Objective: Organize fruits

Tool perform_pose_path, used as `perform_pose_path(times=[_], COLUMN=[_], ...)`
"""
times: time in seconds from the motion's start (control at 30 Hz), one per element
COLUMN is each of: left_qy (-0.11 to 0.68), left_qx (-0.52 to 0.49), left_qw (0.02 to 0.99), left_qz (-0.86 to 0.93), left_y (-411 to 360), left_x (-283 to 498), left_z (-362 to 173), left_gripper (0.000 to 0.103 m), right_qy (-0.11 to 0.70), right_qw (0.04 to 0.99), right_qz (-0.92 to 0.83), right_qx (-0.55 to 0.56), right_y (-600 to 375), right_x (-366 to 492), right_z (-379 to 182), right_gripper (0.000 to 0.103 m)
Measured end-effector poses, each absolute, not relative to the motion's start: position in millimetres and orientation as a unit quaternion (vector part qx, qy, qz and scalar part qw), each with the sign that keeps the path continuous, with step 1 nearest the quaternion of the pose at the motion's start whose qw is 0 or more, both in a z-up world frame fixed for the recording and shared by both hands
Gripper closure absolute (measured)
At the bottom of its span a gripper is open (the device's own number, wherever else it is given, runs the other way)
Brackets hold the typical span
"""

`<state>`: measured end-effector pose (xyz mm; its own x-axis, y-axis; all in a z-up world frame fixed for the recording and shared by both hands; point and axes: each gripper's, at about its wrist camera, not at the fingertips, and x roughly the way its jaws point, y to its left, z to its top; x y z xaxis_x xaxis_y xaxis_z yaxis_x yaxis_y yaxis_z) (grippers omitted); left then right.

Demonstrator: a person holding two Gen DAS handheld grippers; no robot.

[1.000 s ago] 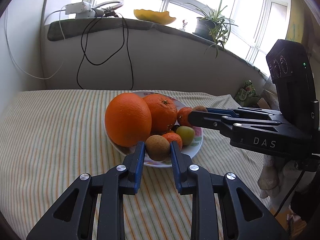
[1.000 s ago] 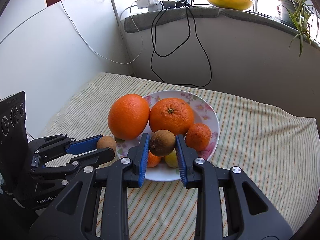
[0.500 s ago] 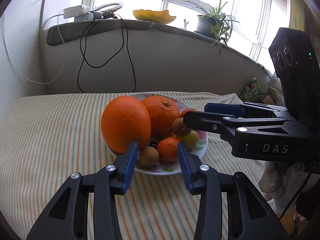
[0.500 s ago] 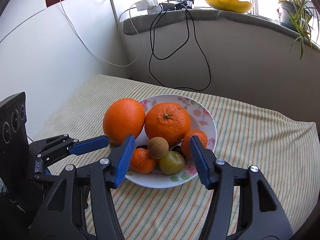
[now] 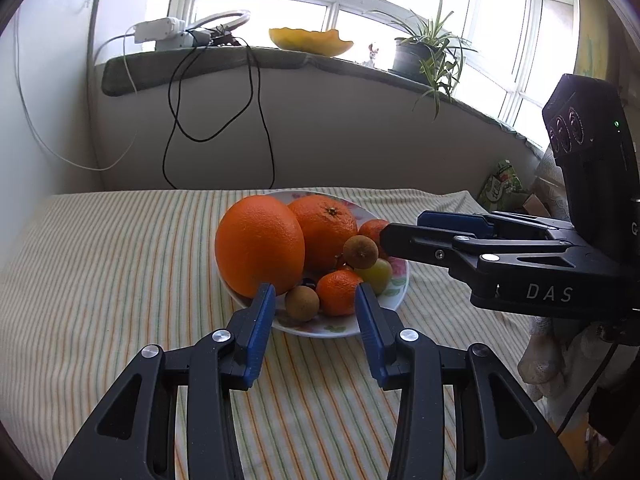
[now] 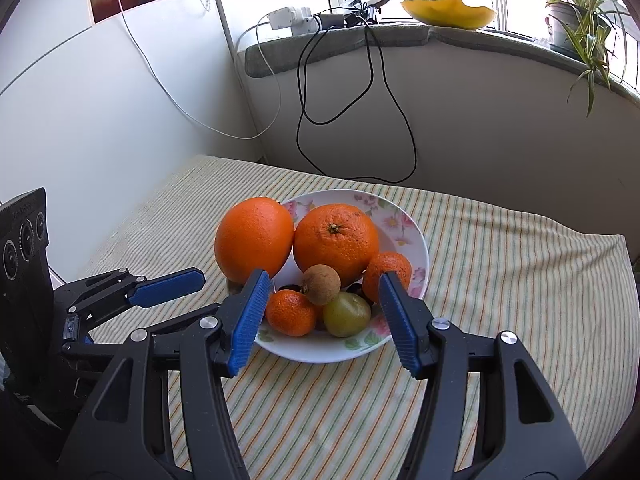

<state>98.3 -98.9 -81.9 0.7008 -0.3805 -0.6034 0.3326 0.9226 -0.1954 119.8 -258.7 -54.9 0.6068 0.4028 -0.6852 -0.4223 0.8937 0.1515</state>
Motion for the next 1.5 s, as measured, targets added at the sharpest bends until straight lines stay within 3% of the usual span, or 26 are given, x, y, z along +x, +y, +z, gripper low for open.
perform_pose_path(times=[0.1,0.17,0.3,0.37,0.87,0.97,1.5], left_qy=[0.333,0.333,0.331,0.331,0.323,0.324,0.315], left_qx=[-0.037,-0.040,-0.039,-0.037,-0.029,-0.026,-0.021], left_qw=[0.923,0.923,0.927,0.929,0.938,0.937,0.940], left_qz=[-0.191,-0.188,-0.172,-0.162,-0.123,-0.130,-0.128], left_y=[-98,-97,-95,-95,-88,-89,-90], left_x=[95,93,89,86,71,70,63], left_z=[-79,-76,-72,-69,-57,-57,-52], left_gripper=[0.063,0.049,0.042,0.031,0.030,0.020,0.019], right_qy=[0.373,0.368,0.354,0.352,0.343,0.343,0.345], right_qw=[0.899,0.902,0.911,0.914,0.926,0.926,0.925], right_qz=[0.227,0.224,0.212,0.203,0.159,0.160,0.158], right_qx=[-0.012,-0.011,-0.012,-0.010,-0.001,0.002,0.005], right_y=[-259,-261,-265,-267,-287,-287,-288], right_x=[116,112,103,99,76,74,69], right_z=[-50,-47,-43,-42,-40,-40,-41], right_gripper=[0.043,0.036,0.026,0.025,0.024,0.024,0.024])
